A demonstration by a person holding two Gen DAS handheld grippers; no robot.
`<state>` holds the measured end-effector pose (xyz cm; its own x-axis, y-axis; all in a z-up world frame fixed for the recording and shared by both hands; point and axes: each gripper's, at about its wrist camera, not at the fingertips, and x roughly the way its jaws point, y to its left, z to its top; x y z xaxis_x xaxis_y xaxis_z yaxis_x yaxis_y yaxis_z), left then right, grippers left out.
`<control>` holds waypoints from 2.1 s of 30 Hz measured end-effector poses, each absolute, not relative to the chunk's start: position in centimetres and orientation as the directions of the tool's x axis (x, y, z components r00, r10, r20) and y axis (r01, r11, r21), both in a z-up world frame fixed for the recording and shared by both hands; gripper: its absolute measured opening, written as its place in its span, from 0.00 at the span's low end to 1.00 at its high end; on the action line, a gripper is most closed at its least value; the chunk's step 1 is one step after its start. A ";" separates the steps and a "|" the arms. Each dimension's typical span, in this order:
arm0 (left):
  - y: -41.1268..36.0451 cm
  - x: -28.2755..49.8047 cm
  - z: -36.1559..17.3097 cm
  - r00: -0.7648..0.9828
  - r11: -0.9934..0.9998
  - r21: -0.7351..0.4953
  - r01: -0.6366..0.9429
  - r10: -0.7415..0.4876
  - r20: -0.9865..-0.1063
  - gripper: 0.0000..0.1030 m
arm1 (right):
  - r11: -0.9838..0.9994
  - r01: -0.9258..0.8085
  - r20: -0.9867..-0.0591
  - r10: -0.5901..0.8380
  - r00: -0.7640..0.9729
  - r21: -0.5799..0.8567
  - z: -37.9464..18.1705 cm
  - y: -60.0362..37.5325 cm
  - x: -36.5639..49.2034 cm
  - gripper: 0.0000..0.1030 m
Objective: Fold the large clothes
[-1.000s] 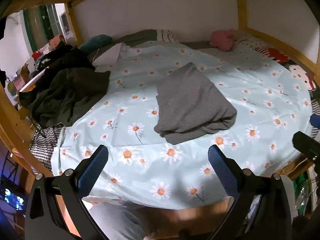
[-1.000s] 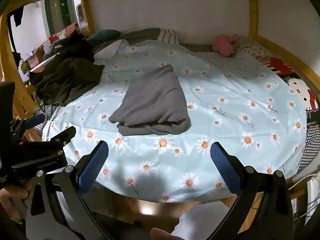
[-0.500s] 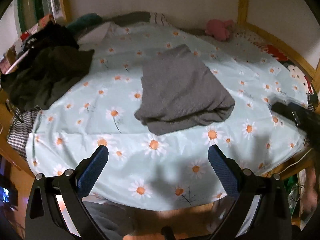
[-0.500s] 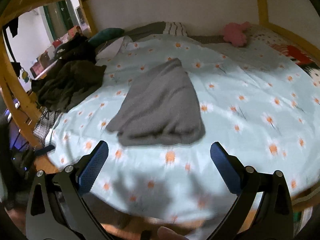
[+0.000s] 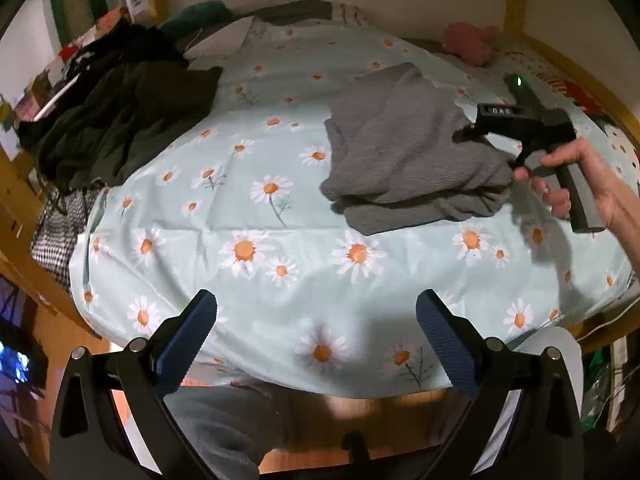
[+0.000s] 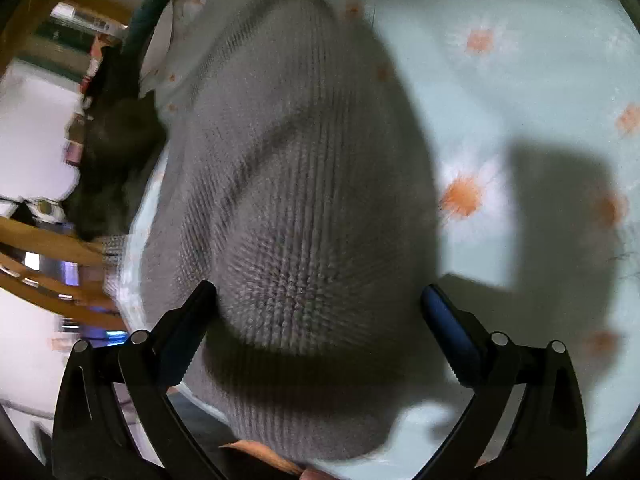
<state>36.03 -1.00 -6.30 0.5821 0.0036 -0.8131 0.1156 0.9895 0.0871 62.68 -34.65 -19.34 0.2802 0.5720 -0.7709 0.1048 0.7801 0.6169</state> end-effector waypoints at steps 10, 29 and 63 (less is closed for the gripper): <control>-0.1 37.7 -8.7 0.502 0.978 -0.191 0.088 -0.209 -0.839 0.96 | 0.651 0.102 -0.641 0.687 0.343 0.752 -19.9 -33.2 58.4 0.61; -1.8 45.2 -22.2 0.568 0.523 -0.833 -0.182 -0.636 -0.523 0.96 | 0.348 0.150 -0.378 0.829 0.412 0.926 -23.4 -31.6 49.3 0.55; -27.3 53.3 -3.7 0.382 0.305 -0.861 0.407 -0.913 -0.142 0.46 | 0.587 -0.189 -0.316 0.647 0.694 0.787 1.7 -57.2 49.4 0.52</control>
<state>53.30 -27.28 -3.68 0.3823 -0.9130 -0.1423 0.4072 0.3047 -0.8610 49.41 -57.15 1.69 0.6937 0.6475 -0.3156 -0.1893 0.5866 0.7874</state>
